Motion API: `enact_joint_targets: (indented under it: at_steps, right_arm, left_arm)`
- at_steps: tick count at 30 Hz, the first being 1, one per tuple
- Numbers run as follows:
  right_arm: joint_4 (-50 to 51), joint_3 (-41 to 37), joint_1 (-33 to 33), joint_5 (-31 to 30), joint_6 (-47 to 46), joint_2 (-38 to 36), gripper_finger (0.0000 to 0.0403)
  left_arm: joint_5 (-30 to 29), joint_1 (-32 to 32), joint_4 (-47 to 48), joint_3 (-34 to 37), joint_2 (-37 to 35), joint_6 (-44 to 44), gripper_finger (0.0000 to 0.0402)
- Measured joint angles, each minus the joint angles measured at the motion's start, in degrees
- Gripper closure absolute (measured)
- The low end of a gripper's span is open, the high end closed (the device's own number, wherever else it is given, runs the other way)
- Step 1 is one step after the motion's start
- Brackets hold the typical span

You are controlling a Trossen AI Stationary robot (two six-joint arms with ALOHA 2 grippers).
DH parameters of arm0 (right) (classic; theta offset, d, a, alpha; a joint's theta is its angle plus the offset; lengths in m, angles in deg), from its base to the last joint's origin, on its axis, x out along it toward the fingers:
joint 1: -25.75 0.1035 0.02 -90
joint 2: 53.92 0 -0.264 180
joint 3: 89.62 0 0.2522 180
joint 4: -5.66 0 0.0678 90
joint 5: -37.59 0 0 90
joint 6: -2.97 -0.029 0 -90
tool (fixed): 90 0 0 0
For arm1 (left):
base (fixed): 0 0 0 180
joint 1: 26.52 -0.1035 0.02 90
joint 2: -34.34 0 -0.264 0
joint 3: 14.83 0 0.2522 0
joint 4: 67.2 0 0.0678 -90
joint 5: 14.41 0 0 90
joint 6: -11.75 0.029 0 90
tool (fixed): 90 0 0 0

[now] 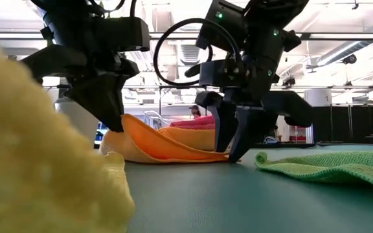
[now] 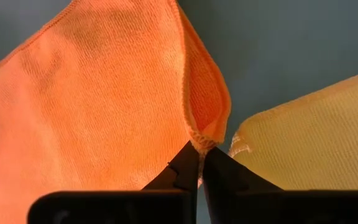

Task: Fold microfiber towels
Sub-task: Fold the orange microfiber cloth

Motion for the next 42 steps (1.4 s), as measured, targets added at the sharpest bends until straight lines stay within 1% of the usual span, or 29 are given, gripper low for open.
enact_joint_targets:
  at_steps: [2,4,7,15,19,22,29,32,36,40,42]
  right_arm:
    - [0.00,0.03,0.13,-1.75,0.01,0.30,0.0259]
    - [-0.27,0.03,0.13,-2.16,-0.23,0.86,0.0266]
    - [-0.58,0.03,0.13,-2.70,-0.98,1.42,0.0287]
    - [-1.45,0.03,0.13,-4.18,-3.06,2.30,0.0386]
    - [-1.24,0.03,0.09,-4.38,-5.31,1.89,0.0391]
    - [0.22,0.02,0.31,-4.36,-8.08,0.40,0.0393]
    - [6.90,-0.17,1.94,-2.15,-16.42,-6.06,0.0394]
    - [9.55,-0.18,3.94,-1.69,-21.01,-8.29,0.0394]
    - [10.69,0.16,8.28,-1.67,-29.07,-10.40,0.0394]
    - [13.70,3.17,13.52,-1.56,-38.09,-10.57,0.0394]
    - [14.32,5.37,15.95,-1.84,-41.80,-10.55,0.0394]
  left_arm:
    - [-0.01,0.00,0.03,0.00,-0.01,0.00,0.0401]
    - [0.00,0.00,0.04,0.00,-0.04,0.00,0.0401]
    - [0.01,-0.11,0.11,0.00,-0.04,0.00,0.0401]
    - [0.01,-0.46,0.17,0.00,-0.07,-0.02,0.0401]
    - [0.09,-0.46,0.17,0.00,-0.09,-1.17,0.0401]
    - [1.00,-0.46,0.15,0.00,-0.09,-6.40,0.0401]
    - [8.07,-0.14,-2.11,-1.09,-0.13,-14.80,0.0401]
    - [9.61,-0.01,-2.91,-2.29,-0.17,-17.81,0.0401]
    - [13.81,0.64,-3.90,-4.11,-0.22,-21.38,0.0401]
    - [18.78,1.72,-4.20,-6.60,-0.22,-26.35,0.0401]
    - [19.86,3.03,-3.97,-7.38,-0.22,-28.48,0.0401]
